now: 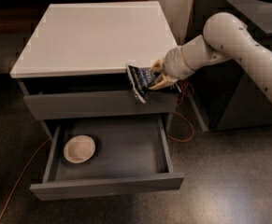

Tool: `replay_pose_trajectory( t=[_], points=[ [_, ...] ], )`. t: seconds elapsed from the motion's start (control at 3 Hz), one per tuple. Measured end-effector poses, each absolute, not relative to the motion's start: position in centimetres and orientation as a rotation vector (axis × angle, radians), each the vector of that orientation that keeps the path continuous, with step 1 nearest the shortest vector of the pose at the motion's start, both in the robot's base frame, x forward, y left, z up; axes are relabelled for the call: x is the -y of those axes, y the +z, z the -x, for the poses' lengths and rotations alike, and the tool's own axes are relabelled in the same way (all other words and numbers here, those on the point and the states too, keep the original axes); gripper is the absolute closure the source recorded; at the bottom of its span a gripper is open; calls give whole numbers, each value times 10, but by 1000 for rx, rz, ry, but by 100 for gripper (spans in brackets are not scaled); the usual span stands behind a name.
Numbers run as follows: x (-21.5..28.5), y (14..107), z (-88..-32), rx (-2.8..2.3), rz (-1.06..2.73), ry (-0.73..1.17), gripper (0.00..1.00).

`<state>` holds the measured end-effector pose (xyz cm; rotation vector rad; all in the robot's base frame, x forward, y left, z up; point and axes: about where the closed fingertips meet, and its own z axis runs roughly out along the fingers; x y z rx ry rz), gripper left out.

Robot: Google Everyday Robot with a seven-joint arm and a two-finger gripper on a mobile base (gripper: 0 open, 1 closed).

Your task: Pick blue chip bag from middle drawer and place on counter

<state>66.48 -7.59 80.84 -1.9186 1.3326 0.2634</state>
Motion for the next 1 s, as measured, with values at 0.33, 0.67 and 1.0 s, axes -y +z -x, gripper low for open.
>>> replay_pose_trajectory(
  t=[0.33,0.67,1.0],
  points=[
    [75,831,-684,-1284,1946,236,100],
    [83,859,-691,-1236,1965,192,100],
    [87,891,-700,-1181,1991,158,100]
  ],
)
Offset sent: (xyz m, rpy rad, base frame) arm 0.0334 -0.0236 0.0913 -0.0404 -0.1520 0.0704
